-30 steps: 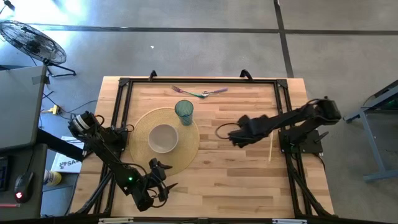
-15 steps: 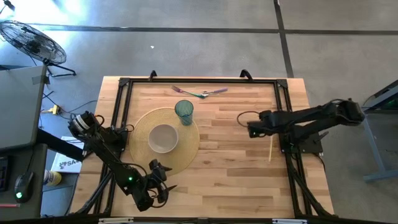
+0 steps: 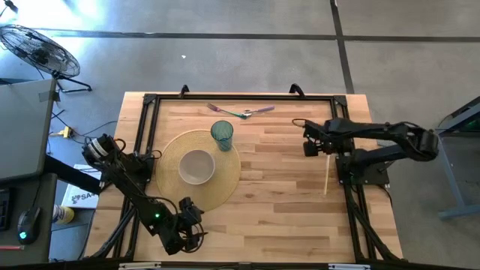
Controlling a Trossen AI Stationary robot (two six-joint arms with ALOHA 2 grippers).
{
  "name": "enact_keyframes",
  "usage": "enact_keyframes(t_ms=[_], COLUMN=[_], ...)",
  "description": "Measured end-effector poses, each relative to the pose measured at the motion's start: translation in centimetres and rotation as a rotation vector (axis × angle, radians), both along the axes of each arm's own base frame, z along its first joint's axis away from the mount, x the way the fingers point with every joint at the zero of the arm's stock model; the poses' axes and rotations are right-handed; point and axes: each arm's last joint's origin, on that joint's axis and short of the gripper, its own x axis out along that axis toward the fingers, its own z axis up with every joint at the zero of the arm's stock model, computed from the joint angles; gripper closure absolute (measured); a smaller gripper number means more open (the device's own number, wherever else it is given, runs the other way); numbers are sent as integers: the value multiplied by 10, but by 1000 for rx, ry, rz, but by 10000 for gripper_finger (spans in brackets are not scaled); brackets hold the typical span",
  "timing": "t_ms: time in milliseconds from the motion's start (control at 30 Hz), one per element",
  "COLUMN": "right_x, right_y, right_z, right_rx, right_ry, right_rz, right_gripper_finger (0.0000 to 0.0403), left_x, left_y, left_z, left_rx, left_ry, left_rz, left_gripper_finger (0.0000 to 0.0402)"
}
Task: Pick & Place Utensil
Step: Put the yellow straw into the blue cup
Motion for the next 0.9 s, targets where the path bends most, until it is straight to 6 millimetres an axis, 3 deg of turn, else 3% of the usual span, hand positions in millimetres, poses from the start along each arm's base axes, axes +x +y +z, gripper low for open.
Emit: enact_keyframes(t_ms=[367, 900], right_x=[-22, -29], right_y=[-18, -21], right_z=[-27, -33], right_rx=[93, 110], right_ry=[-106, -122], right_rz=[-44, -45], right_gripper_finger=[108, 243], left_x=[0, 0], left_y=[0, 0], left_z=[0, 0], left_rx=[-1, -2], left_ry=[1, 2], left_rz=[-1, -2], left_gripper_finger=[27, 27])
